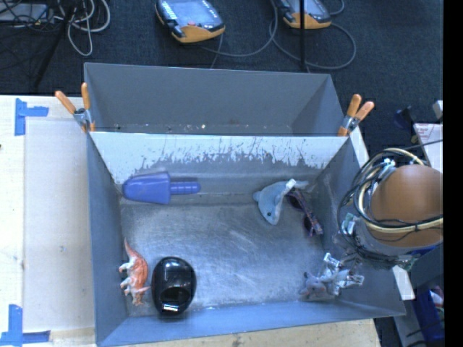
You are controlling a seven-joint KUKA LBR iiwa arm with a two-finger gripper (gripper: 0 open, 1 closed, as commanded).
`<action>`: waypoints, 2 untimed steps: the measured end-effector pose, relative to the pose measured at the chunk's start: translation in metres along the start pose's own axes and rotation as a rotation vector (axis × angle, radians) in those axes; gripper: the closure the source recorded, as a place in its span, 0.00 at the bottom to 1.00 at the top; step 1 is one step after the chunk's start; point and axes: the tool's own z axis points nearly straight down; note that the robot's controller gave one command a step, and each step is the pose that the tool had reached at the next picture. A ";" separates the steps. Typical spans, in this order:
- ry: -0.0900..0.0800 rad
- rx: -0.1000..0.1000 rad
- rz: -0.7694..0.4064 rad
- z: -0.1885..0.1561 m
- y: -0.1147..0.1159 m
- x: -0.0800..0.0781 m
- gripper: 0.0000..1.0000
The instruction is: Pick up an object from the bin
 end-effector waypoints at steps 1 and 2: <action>0.000 0.000 -0.001 0.000 0.000 0.000 1.00; 0.001 0.001 0.044 -0.107 0.011 -0.008 1.00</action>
Offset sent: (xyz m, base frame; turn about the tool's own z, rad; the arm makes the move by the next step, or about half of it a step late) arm -0.0037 0.0119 0.1078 0.0433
